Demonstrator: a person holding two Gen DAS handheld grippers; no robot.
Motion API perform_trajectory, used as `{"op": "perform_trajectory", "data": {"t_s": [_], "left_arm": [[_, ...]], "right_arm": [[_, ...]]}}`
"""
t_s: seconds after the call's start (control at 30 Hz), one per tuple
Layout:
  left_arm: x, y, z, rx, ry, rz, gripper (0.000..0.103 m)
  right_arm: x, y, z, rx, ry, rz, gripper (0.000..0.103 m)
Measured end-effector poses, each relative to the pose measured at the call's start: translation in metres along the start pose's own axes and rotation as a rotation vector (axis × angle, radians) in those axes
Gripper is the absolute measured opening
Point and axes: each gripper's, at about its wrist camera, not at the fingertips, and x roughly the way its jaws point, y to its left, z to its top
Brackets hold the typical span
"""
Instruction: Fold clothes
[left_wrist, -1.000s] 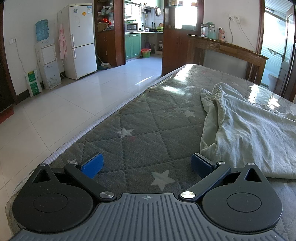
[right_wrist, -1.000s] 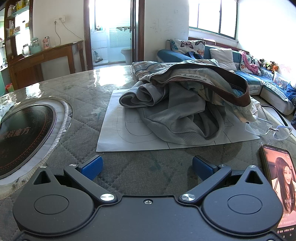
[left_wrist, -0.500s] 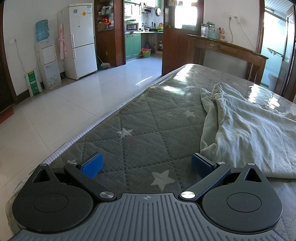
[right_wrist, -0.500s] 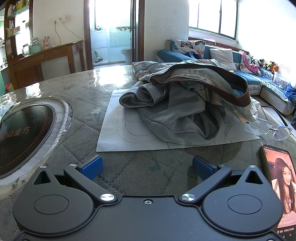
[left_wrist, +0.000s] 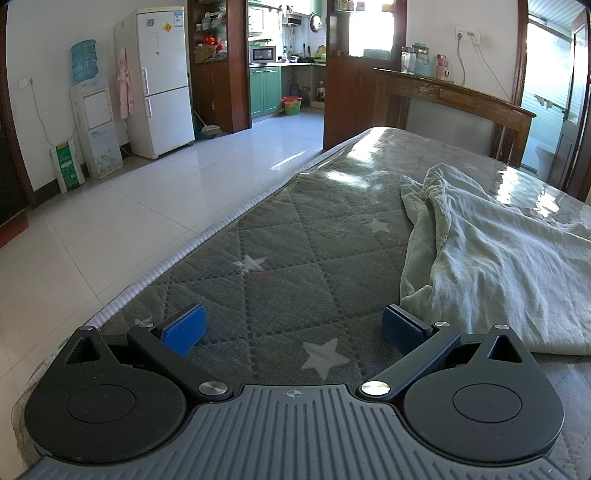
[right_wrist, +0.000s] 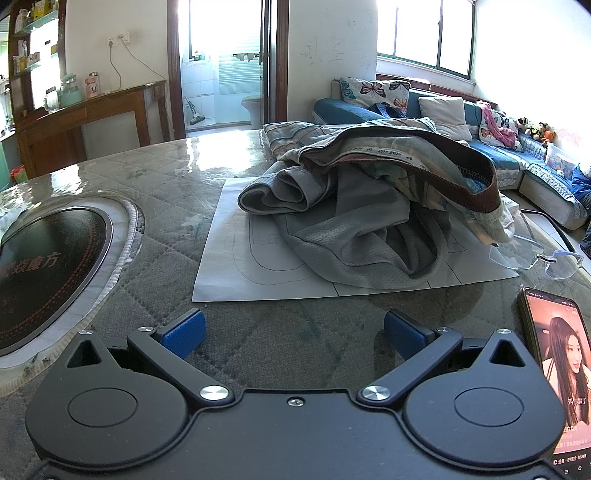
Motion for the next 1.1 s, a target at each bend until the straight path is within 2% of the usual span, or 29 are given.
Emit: {"op": "perform_trajectory", "data": {"t_s": [1.1], "left_arm": [[-0.013,-0.002,-0.006,0.006,-0.001,0.009,0.103]], "right_arm": [[0.000,0.000,0.000,0.000,0.000,0.000,0.103]]}}
